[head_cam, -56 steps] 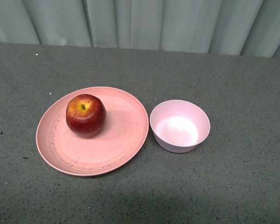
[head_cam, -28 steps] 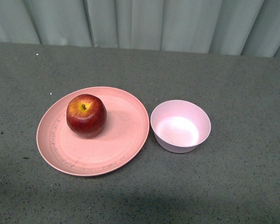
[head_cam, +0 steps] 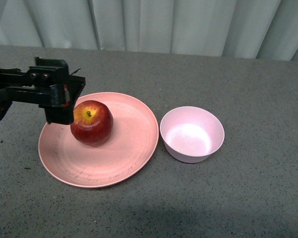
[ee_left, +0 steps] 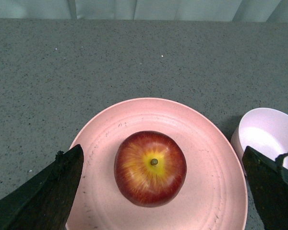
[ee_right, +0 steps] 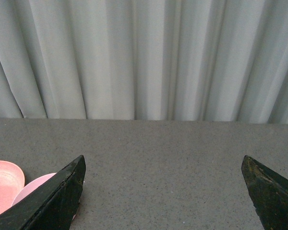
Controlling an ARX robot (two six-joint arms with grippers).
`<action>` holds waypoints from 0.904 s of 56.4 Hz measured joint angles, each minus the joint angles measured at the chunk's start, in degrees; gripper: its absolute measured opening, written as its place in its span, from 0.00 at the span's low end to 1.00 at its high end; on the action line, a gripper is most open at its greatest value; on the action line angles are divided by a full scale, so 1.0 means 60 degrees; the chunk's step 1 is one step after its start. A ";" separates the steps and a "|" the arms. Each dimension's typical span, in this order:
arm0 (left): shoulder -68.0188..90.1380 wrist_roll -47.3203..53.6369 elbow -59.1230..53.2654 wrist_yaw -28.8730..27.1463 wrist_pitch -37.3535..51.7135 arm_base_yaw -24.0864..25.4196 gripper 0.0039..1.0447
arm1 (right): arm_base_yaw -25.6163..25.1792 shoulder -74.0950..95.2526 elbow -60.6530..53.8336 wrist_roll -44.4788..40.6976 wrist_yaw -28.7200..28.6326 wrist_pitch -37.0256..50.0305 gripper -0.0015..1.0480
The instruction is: Move apple from plate to bowl
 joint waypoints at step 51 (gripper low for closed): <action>0.3348 0.0503 0.2131 -0.0743 -0.0098 -0.0528 0.94 | 0.0000 0.0000 0.0000 0.0000 0.0000 0.0000 0.91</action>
